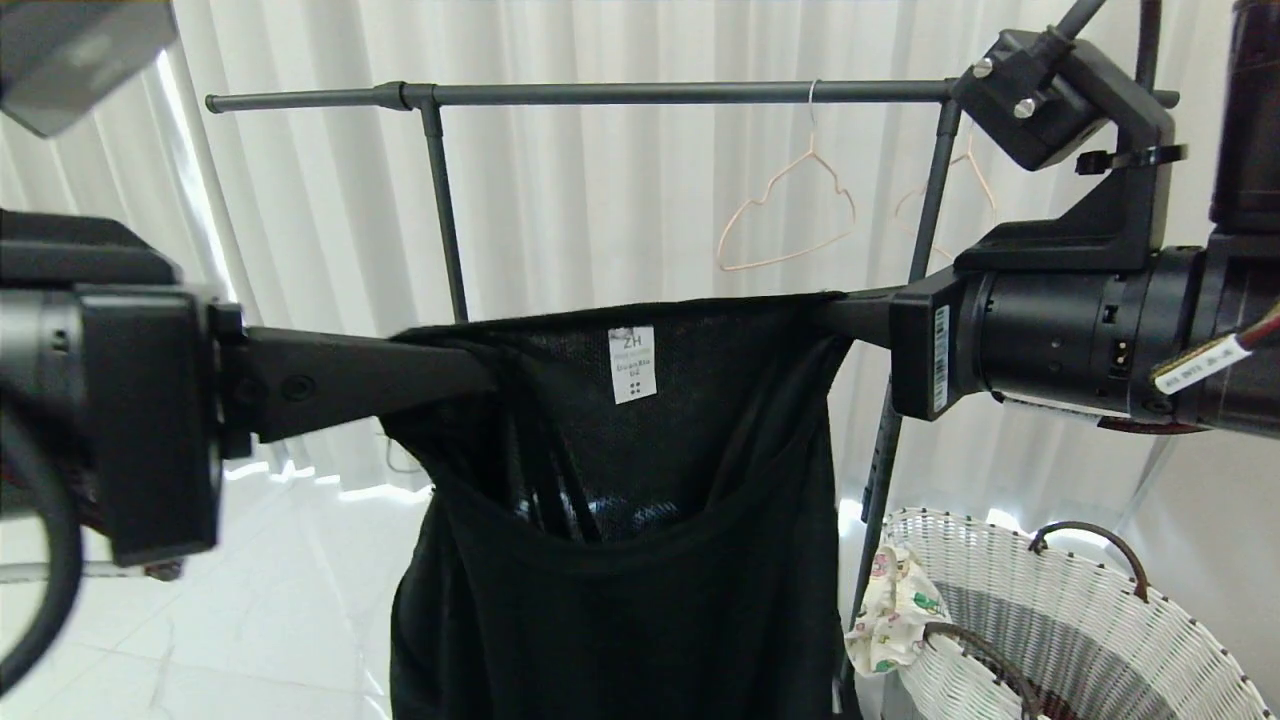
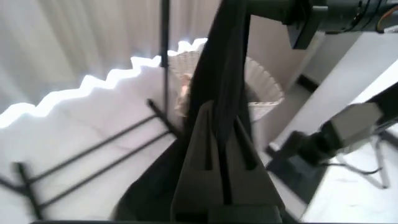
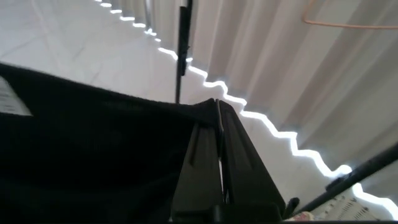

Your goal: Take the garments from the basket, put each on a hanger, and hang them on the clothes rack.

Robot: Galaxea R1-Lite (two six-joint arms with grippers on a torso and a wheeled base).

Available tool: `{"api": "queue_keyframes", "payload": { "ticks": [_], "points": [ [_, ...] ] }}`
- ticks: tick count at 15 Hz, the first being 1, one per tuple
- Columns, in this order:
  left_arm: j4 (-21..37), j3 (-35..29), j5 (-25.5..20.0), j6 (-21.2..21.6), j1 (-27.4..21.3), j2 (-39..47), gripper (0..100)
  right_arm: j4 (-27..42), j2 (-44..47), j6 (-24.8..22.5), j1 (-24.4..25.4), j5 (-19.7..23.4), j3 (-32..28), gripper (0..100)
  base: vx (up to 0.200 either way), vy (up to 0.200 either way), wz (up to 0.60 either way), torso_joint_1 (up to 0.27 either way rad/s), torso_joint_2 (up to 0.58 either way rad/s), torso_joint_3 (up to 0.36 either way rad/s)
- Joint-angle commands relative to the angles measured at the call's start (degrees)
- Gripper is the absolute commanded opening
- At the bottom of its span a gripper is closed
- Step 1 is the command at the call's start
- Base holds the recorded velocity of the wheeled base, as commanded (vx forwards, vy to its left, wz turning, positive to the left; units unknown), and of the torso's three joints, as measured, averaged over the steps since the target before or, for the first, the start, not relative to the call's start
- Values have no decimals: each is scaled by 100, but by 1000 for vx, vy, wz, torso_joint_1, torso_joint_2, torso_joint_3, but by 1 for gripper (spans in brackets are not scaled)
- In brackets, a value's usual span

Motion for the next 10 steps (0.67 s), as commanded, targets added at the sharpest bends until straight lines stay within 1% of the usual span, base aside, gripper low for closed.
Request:
{"api": "queue_keyframes", "payload": {
  "ticks": [1,2,3,4,6,8,9,10],
  "points": [
    [474,-591,191,638,259,15,0,55,-123,-56,4,-136,34,0,0,0,0,0,0,0],
    [509,-503,613,1236,356,76,0,125,-149,-91,4,-312,34,0,0,0,0,0,0,0],
    [500,-424,930,1561,365,129,0,143,-175,-108,4,-400,34,0,0,0,0,0,0,0],
    [465,-441,1352,1956,356,243,0,143,-237,-108,4,-488,25,0,0,0,0,0,0,0],
    [439,-766,1360,1983,347,472,0,143,-369,-108,-14,-488,-1,0,0,0,0,0,0,0],
    [439,-1223,1369,1965,347,700,0,143,-430,-108,-190,-470,-71,0,0,0,0,0,0,0],
    [430,-1628,1360,1947,338,885,0,134,-439,-108,-348,-452,-168,0,0,0,0,0,0,0],
    [412,-1856,1343,1939,303,1025,0,134,-439,-108,-462,-435,-282,0,0,0,0,0,0,0]
  ]
}}
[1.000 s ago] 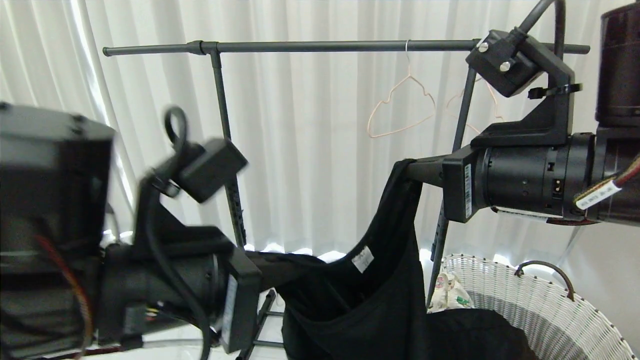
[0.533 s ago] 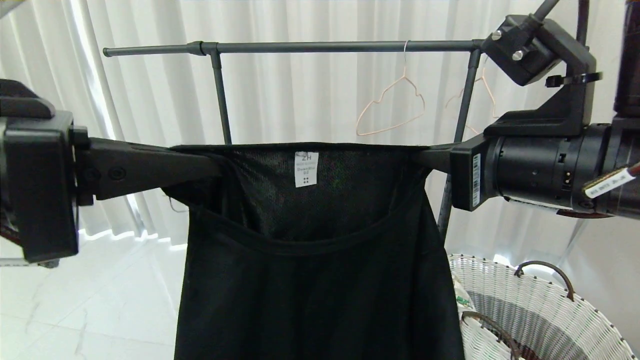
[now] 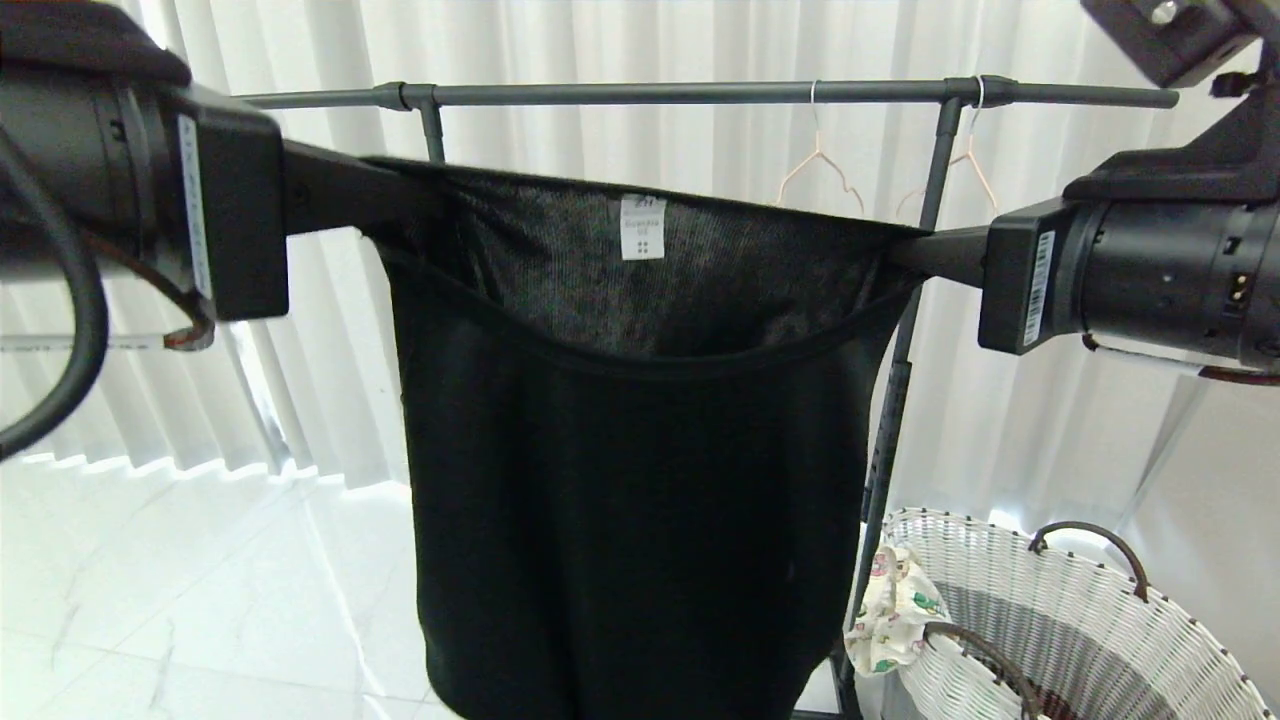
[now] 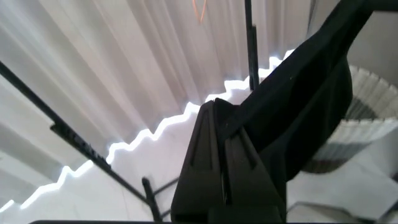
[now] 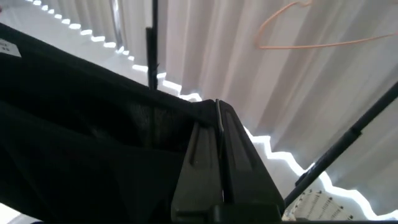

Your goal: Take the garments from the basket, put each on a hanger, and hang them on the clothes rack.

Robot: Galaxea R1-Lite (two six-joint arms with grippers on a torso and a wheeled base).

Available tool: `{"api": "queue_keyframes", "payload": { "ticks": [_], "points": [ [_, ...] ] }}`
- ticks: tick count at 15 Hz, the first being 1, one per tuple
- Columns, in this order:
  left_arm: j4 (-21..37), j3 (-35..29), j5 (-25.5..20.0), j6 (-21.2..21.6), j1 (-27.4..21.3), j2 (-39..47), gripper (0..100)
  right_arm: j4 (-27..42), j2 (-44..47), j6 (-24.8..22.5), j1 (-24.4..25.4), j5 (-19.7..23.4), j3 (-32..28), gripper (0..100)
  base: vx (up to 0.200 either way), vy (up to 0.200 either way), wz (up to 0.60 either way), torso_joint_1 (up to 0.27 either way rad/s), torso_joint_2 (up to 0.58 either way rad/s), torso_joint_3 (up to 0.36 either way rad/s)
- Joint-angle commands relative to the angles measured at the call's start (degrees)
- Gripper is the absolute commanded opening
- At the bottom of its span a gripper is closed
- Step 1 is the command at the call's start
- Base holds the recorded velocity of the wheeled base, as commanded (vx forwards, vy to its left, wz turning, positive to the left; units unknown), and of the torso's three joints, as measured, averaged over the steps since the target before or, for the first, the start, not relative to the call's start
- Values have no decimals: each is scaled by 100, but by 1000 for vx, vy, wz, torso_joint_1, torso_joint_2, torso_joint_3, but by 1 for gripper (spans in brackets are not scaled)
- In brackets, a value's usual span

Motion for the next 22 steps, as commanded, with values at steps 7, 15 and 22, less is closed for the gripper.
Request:
{"api": "queue_keyframes", "payload": {
  "ticks": [7,15,22],
  "points": [
    [-185,114,17,-18,-379,519,0,215,-252,-7,-174,143,-326,0,0,0,0,0,0,0],
    [-431,123,17,17,-563,545,0,461,-630,-113,-174,635,-274,0,0,0,0,0,0,0],
    [-1416,26,-18,35,-581,1257,0,1823,-1536,-113,186,1321,-116,0,0,0,0,0,0,0]
  ]
}}
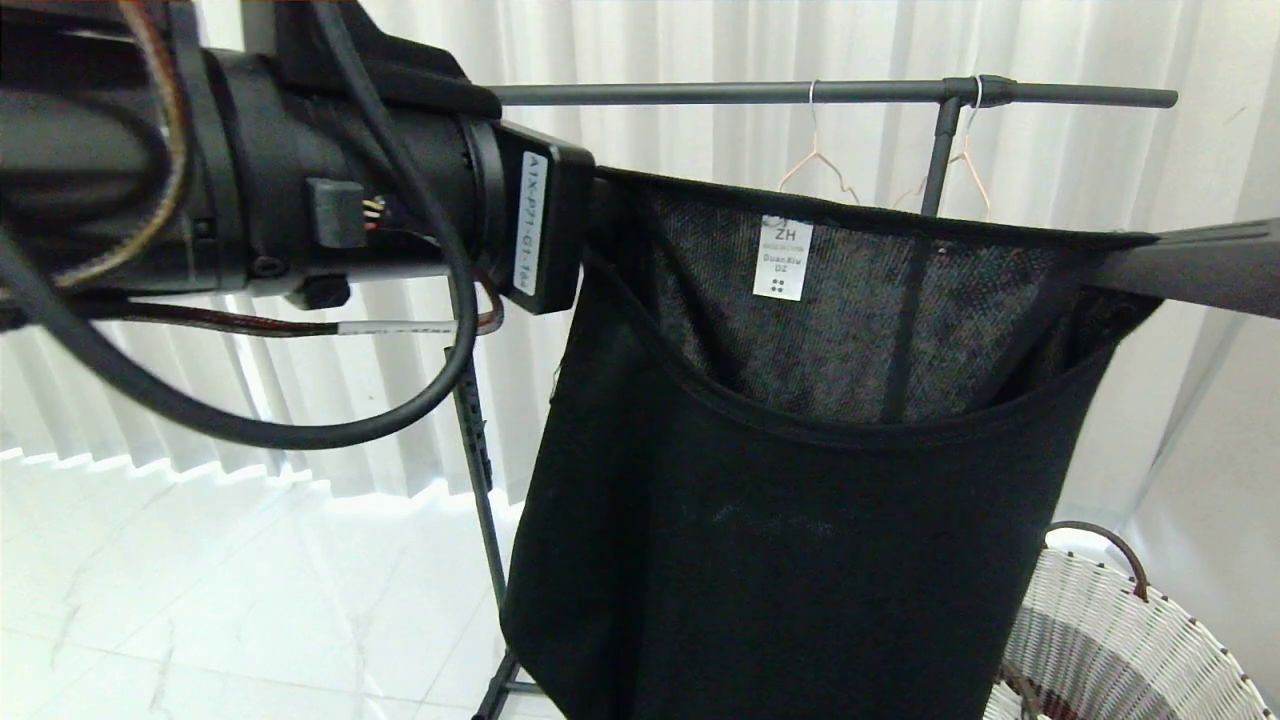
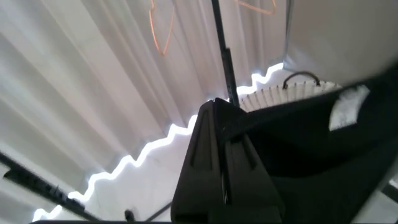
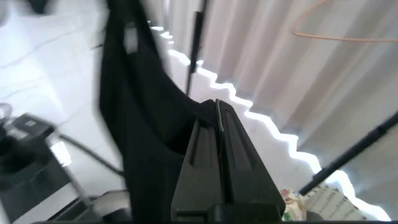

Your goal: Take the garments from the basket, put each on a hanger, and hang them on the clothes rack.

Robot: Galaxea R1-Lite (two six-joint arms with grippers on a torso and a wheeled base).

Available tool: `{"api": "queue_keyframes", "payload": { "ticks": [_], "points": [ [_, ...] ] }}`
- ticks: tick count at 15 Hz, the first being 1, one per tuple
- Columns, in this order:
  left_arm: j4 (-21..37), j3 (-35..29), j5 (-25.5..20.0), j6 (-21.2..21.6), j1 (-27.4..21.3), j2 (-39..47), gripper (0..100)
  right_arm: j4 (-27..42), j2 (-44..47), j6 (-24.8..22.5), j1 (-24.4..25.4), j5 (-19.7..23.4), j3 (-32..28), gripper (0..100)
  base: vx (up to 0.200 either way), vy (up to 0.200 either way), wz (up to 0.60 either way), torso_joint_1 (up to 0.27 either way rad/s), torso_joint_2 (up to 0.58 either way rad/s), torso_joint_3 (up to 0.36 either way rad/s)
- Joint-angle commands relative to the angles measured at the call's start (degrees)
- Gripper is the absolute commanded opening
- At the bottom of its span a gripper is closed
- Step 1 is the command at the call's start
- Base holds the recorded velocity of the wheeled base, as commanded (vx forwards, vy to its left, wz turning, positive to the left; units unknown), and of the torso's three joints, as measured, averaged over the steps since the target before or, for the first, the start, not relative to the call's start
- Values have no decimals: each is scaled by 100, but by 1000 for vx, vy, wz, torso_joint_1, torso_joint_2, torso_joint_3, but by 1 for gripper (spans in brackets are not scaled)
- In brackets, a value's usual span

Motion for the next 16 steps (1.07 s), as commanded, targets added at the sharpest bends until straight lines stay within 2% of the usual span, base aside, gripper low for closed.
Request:
{"api": "queue_keyframes", "payload": {
  "ticks": [1,5,11,14,16],
  "points": [
    [-144,-128,-18,14,-63,346,0,111,-244,-1,270,18,30,0,0,0,0,0,0,0],
    [-179,-374,-45,102,-63,522,0,76,-182,-1,525,9,232,0,0,0,0,0,0,0],
    [-179,-330,-62,102,-159,495,0,76,-226,17,534,-17,364,0,0,0,0,0,0,0],
    [-65,-84,-53,85,-265,179,0,76,-209,26,437,-88,382,0,0,0,0,0,0,0],
    [348,276,-53,85,-265,-278,0,-214,-42,8,130,-246,373,0,0,0,0,0,0,0]
  ]
}}
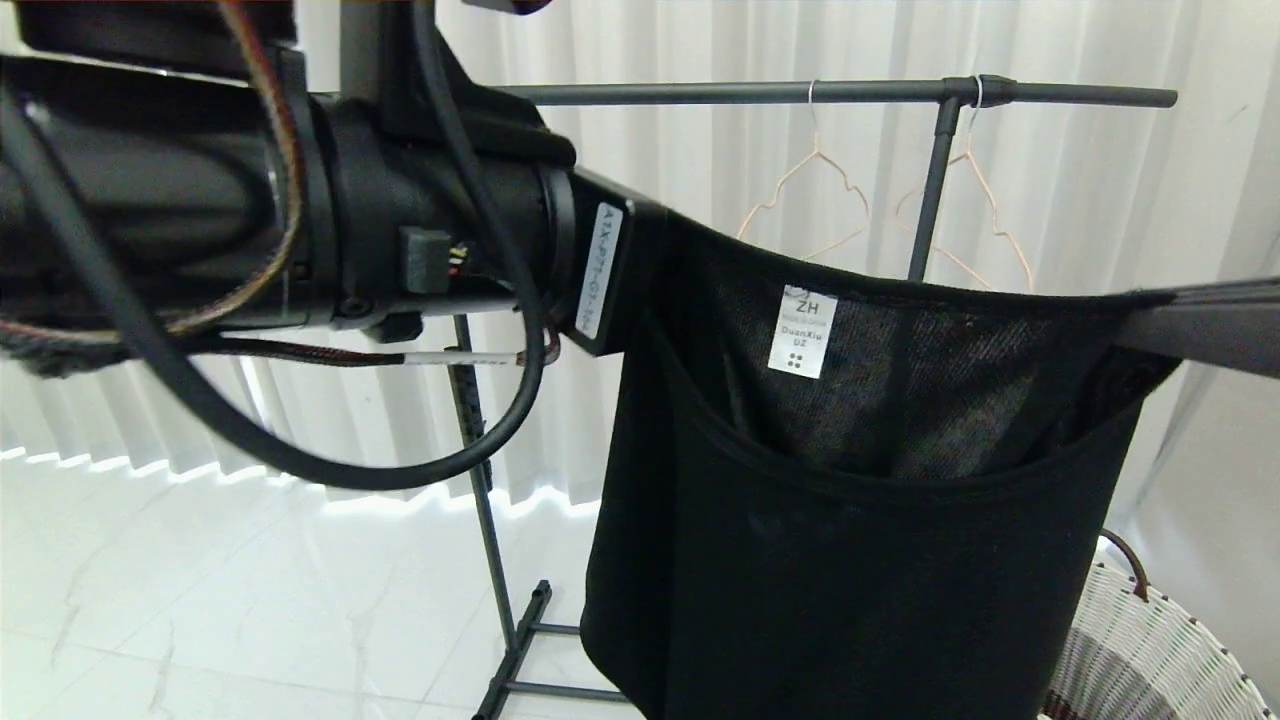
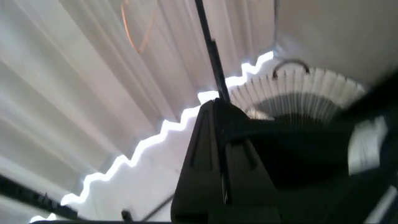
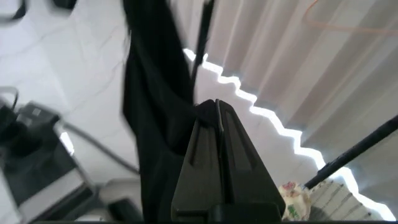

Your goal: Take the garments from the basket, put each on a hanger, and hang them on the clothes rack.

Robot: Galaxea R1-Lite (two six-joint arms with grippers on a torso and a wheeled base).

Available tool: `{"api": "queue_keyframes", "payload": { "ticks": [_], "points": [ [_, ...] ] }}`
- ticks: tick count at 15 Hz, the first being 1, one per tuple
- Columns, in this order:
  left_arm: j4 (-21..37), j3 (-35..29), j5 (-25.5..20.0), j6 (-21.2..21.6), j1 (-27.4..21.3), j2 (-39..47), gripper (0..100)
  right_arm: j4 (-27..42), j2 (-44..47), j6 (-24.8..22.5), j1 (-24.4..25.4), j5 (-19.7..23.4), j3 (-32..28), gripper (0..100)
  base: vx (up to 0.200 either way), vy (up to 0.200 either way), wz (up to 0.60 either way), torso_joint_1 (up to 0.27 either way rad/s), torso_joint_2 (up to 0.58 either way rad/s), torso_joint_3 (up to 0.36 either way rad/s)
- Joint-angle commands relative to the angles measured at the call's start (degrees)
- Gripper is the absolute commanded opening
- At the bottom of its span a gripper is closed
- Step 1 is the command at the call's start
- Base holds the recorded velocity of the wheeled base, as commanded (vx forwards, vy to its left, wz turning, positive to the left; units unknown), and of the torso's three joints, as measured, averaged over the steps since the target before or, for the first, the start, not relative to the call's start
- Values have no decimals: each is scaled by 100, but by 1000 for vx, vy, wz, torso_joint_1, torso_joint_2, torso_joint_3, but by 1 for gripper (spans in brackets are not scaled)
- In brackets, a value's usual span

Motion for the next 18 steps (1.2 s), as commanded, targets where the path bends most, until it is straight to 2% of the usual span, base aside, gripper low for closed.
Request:
{"api": "queue_keyframes", "payload": {
  "ticks": [1,3,7,10,18],
  "points": [
    [282,430,-5,-16,-16,-636,0,-392,281,11,-234,-24,1,0,0,0,0,0,0,0],
    [300,659,-5,-16,-69,-899,0,-858,633,29,-260,-15,1,0,0,0,0,0,0,0],
    [291,1107,-5,-25,-684,-1462,0,-1886,1274,20,-234,-6,-34,0,0,0,0,0,0,0],
    [291,1301,13,-25,-904,-1682,0,-2044,1424,11,-225,11,-69,0,0,0,0,0,0,0],
    [291,1327,13,11,-957,-1629,0,-2070,1432,11,-199,-6,-87,0,0,0,0,0,0,0]
  ]
}}
